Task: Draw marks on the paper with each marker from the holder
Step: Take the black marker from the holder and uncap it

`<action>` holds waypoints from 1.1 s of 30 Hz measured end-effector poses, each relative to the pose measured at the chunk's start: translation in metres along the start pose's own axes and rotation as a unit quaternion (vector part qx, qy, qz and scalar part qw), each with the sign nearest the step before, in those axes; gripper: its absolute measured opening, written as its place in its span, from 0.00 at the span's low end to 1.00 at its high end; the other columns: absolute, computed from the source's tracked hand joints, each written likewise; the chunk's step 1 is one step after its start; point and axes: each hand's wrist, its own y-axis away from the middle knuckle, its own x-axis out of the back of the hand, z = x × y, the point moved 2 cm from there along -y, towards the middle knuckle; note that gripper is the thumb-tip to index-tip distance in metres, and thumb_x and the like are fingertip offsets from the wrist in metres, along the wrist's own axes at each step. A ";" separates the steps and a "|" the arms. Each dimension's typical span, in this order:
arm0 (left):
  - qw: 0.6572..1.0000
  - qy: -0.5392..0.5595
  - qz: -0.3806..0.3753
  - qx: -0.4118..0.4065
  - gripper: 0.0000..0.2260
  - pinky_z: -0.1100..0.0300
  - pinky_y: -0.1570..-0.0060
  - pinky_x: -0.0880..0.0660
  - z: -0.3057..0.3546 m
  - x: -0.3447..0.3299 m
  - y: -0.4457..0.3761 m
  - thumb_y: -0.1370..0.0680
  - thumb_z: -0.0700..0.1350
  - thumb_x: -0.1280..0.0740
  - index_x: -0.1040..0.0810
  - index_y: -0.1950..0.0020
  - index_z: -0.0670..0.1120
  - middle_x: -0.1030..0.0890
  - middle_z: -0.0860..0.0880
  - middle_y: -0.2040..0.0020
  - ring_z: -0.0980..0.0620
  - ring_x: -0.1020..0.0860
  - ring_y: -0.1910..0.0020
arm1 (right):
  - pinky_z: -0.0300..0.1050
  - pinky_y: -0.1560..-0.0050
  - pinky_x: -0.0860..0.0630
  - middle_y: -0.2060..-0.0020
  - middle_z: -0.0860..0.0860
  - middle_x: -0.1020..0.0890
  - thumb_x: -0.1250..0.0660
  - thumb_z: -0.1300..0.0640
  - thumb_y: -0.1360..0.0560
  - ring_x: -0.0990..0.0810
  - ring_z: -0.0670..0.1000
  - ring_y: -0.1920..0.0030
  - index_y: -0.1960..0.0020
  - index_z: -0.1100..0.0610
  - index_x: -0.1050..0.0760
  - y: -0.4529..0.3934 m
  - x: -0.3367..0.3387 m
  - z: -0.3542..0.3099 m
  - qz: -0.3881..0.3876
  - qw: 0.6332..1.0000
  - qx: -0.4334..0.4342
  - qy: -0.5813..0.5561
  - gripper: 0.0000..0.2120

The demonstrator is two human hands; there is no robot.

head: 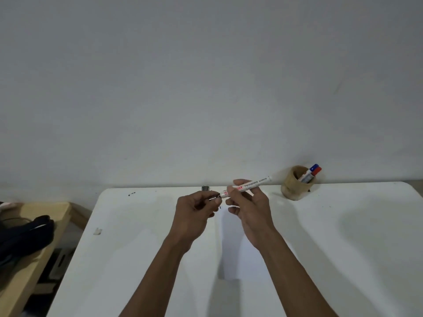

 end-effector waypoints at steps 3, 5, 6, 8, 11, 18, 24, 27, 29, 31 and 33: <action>1.000 0.012 -0.010 -0.011 0.06 0.54 0.52 0.19 0.001 -0.001 -0.004 0.25 0.41 0.26 0.14 0.48 0.45 0.15 0.49 0.62 0.54 0.18 0.63 | 0.46 0.56 0.21 0.60 0.55 0.14 0.27 0.58 0.23 0.18 0.51 0.60 0.50 0.59 0.20 -0.005 0.004 -0.002 -0.004 1.000 0.010 -0.004 0.06; 1.000 0.000 -0.013 -0.023 0.04 0.57 0.55 0.19 0.003 -0.004 -0.009 0.24 0.41 0.27 0.13 0.52 0.47 0.16 0.48 0.63 0.54 0.20 0.64 | 0.45 0.55 0.20 0.59 0.56 0.14 0.28 0.58 0.22 0.16 0.52 0.59 0.48 0.64 0.20 -0.009 0.008 0.000 -0.009 1.000 0.011 -0.002 0.09; 0.999 -0.010 -0.017 -0.026 0.04 0.58 0.56 0.19 0.003 -0.005 -0.011 0.24 0.41 0.27 0.13 0.54 0.49 0.16 0.47 0.63 0.53 0.21 0.65 | 0.45 0.55 0.20 0.59 0.57 0.14 0.28 0.58 0.22 0.16 0.52 0.59 0.47 0.66 0.21 -0.012 0.011 0.001 -0.012 1.000 0.012 -0.002 0.10; 0.999 -0.024 -0.028 -0.023 0.05 0.59 0.59 0.20 0.003 -0.007 -0.016 0.24 0.40 0.28 0.13 0.55 0.48 0.16 0.47 0.64 0.53 0.22 0.67 | 0.44 0.54 0.20 0.59 0.57 0.13 0.29 0.59 0.22 0.16 0.53 0.59 0.48 0.67 0.20 -0.017 0.018 0.002 -0.017 1.000 0.016 0.001 0.10; 0.999 -0.030 -0.040 -0.011 0.04 0.60 0.62 0.22 0.000 -0.011 -0.023 0.24 0.39 0.28 0.13 0.55 0.42 0.16 0.46 0.65 0.52 0.23 0.68 | 0.44 0.53 0.20 0.59 0.57 0.13 0.29 0.59 0.21 0.17 0.54 0.58 0.50 0.65 0.19 -0.025 0.027 0.006 -0.028 0.999 0.020 0.006 0.08; 0.996 0.006 -0.049 0.080 0.08 0.60 0.65 0.24 -0.017 -0.023 -0.039 0.23 0.39 0.29 0.16 0.54 0.34 0.19 0.44 0.66 0.50 0.26 0.71 | 0.44 0.52 0.19 0.58 0.57 0.14 0.33 0.63 0.20 0.16 0.53 0.57 0.51 0.66 0.21 -0.044 0.043 0.022 -0.055 0.998 0.017 -0.017 0.05; 0.977 -0.151 0.040 0.142 0.04 0.55 0.59 0.22 -0.055 0.013 -0.055 0.25 0.40 0.27 0.15 0.58 0.41 0.16 0.46 0.64 0.49 0.23 0.67 | 0.39 0.58 0.17 0.64 0.52 0.13 0.31 0.65 0.23 0.15 0.49 0.64 0.54 0.60 0.21 -0.075 0.091 0.004 0.025 0.995 0.040 -0.085 0.02; 0.941 -0.292 0.099 0.136 0.03 0.61 0.61 0.26 -0.069 0.015 -0.068 0.27 0.44 0.26 0.16 0.57 0.45 0.15 0.48 0.63 0.50 0.20 0.63 | 0.43 0.56 0.17 0.61 0.55 0.12 0.27 0.66 0.26 0.13 0.53 0.61 0.54 0.64 0.21 -0.078 0.105 0.006 0.037 0.998 0.049 -0.018 0.04; 0.927 -0.333 0.120 0.122 0.04 0.63 0.62 0.30 -0.076 0.006 -0.080 0.26 0.44 0.27 0.17 0.55 0.44 0.18 0.49 0.64 0.50 0.22 0.63 | 0.45 0.55 0.17 0.59 0.59 0.12 0.25 0.68 0.28 0.13 0.56 0.58 0.55 0.70 0.23 -0.075 0.105 0.014 0.041 0.998 0.044 0.005 0.08; 0.918 -0.361 0.124 0.110 0.05 0.64 0.63 0.32 -0.085 -0.001 -0.091 0.25 0.44 0.28 0.18 0.53 0.43 0.19 0.48 0.64 0.49 0.23 0.63 | 0.47 0.53 0.16 0.58 0.62 0.13 0.24 0.70 0.29 0.13 0.58 0.56 0.57 0.68 0.22 -0.072 0.104 0.023 0.035 0.999 0.039 0.011 0.06; 0.913 -0.372 0.123 0.114 0.05 0.63 0.60 0.31 -0.094 -0.003 -0.101 0.24 0.43 0.29 0.18 0.51 0.42 0.17 0.45 0.60 0.47 0.23 0.61 | 0.47 0.53 0.17 0.58 0.64 0.13 0.24 0.72 0.30 0.12 0.58 0.54 0.59 0.66 0.20 -0.069 0.104 0.031 0.029 0.999 0.033 0.015 0.05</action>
